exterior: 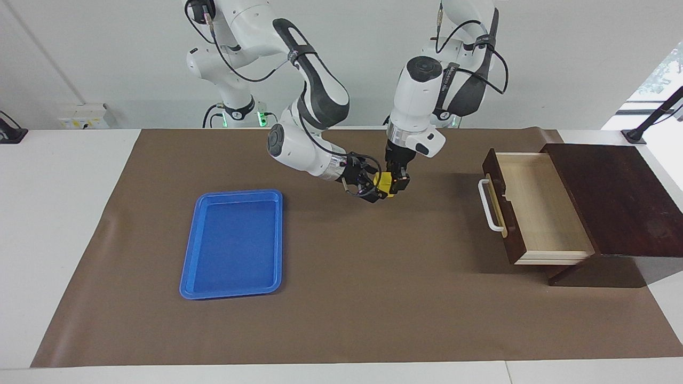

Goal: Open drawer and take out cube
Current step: 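Grasp the yellow cube with the right gripper beside the left gripper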

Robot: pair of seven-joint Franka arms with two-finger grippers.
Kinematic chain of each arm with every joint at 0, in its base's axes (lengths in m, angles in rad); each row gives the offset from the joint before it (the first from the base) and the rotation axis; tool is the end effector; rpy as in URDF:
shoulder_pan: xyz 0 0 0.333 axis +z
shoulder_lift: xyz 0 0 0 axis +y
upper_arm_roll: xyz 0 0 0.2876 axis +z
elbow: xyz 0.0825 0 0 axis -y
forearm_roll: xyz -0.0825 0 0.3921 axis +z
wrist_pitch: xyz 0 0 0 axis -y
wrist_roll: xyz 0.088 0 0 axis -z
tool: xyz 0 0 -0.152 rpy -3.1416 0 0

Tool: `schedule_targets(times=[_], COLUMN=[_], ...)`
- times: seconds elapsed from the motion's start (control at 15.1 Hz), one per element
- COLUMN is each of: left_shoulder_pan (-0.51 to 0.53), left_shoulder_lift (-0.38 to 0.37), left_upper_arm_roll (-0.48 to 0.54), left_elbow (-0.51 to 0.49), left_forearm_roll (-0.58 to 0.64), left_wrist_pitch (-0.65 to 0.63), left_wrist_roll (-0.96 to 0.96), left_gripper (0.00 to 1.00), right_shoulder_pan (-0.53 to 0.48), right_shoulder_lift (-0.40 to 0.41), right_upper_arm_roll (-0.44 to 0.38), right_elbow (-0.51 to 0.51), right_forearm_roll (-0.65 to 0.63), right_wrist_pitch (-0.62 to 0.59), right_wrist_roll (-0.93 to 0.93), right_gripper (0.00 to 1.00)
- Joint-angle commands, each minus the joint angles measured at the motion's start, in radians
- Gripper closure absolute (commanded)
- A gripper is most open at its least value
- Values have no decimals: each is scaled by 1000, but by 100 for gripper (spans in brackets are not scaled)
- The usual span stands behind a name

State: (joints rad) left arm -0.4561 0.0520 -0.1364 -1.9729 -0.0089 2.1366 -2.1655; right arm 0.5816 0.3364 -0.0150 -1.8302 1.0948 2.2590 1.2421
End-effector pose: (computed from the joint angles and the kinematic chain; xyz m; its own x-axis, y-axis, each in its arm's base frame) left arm 0.4895 -0.3299 0.3771 -0.0039 0.9972 -0.0752 0.9964 0.0103 0.0842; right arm 0.5306 0.4029 0.3096 0.1535 -0.6370 -0.7554 -0.9839 -0.1692 -0.0572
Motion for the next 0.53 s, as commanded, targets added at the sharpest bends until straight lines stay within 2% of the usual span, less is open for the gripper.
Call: schedule_targets(times=[0.0,0.4,0.46], left_shoulder_pan=[-21,-21,-18], left_shoulder_lift=[-23,-23,-21], left_upper_arm_roll=[18,18,20], left_elbow=[-27,-26,-23], left_forearm_roll=[-19,-19,-19], left_wrist_pitch=[23,23,22], left_wrist_roll=[-7,-1,4], left_gripper=[100,100,98], right_shoulder_pan=[26,17,14], right_shoulder_lift=[9,9,9], right_upper_arm_roll=[-3,-3,-3], right_elbow=[11,12,18], right_forearm_roll=[20,10,10], right_wrist_pitch=[33,33,30], right_wrist_roll=[46,54,54], right_gripper=[100,100,100])
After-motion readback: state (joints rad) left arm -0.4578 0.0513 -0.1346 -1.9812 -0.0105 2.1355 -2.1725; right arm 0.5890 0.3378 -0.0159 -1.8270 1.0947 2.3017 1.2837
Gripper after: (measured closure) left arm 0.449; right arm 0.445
